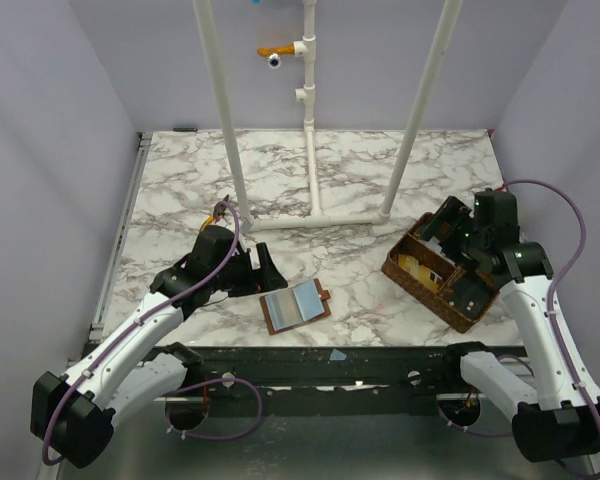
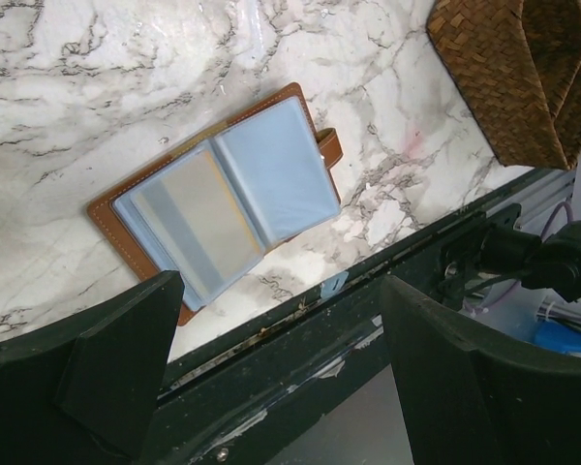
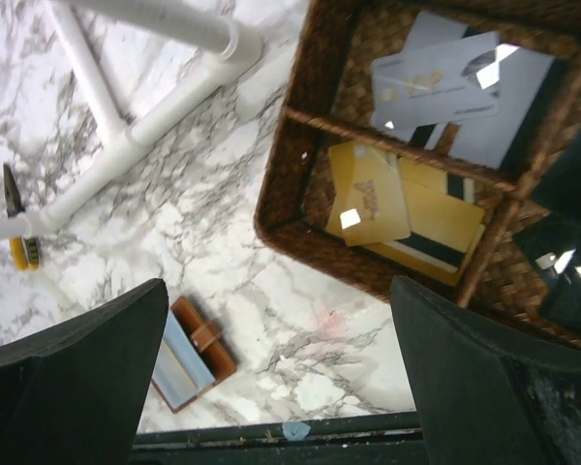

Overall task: Take the credit cards out of the card holder
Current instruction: Remove the credit card from the card holder.

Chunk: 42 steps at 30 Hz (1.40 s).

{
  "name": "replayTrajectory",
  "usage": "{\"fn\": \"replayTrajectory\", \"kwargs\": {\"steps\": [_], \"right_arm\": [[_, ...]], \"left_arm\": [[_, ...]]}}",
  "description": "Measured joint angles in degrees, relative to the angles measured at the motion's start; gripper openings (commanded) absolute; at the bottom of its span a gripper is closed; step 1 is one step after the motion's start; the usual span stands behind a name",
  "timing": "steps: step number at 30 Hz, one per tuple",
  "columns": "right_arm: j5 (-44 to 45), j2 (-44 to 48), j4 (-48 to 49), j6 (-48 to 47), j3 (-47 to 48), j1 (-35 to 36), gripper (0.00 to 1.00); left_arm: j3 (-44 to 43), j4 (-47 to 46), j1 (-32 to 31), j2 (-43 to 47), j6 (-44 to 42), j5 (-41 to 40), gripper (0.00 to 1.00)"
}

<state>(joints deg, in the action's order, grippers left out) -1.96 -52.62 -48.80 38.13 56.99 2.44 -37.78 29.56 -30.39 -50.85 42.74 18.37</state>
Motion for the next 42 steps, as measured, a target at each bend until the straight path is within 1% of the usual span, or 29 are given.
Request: {"fn": "replayTrajectory", "kwargs": {"steps": [9,15,24,28,36,42], "right_arm": [[7.15,-5.70,2.27,7.06,0.11,18.99,1.00],[12.41,-11.10,4.20,11.52,1.44,31.61,1.00],[16.46,-23.02,10.12,15.93,5.73,49.18,1.00],[16.26,-28.00,14.23,16.33,6.88,53.88,1.00],[16.48,-32.22,18.25,15.76,8.72,58.45,1.00],[17.18,-38.34,19.71,14.29,12.85,63.47,0.93]], "left_arm": [[1.22,0.26,0.02,0.48,1.33,-2.54,0.86],[2.86,0.59,0.13,1.36,2.62,-3.89,0.86],[3.72,1.79,1.20,2.64,3.39,-5.77,0.86],[3.80,2.86,2.16,2.84,3.06,-7.23,0.86],[3.82,4.48,3.56,4.61,1.90,-10.29,0.85],[3.82,6.38,5.90,4.11,-0.09,-12.90,0.85]]}}
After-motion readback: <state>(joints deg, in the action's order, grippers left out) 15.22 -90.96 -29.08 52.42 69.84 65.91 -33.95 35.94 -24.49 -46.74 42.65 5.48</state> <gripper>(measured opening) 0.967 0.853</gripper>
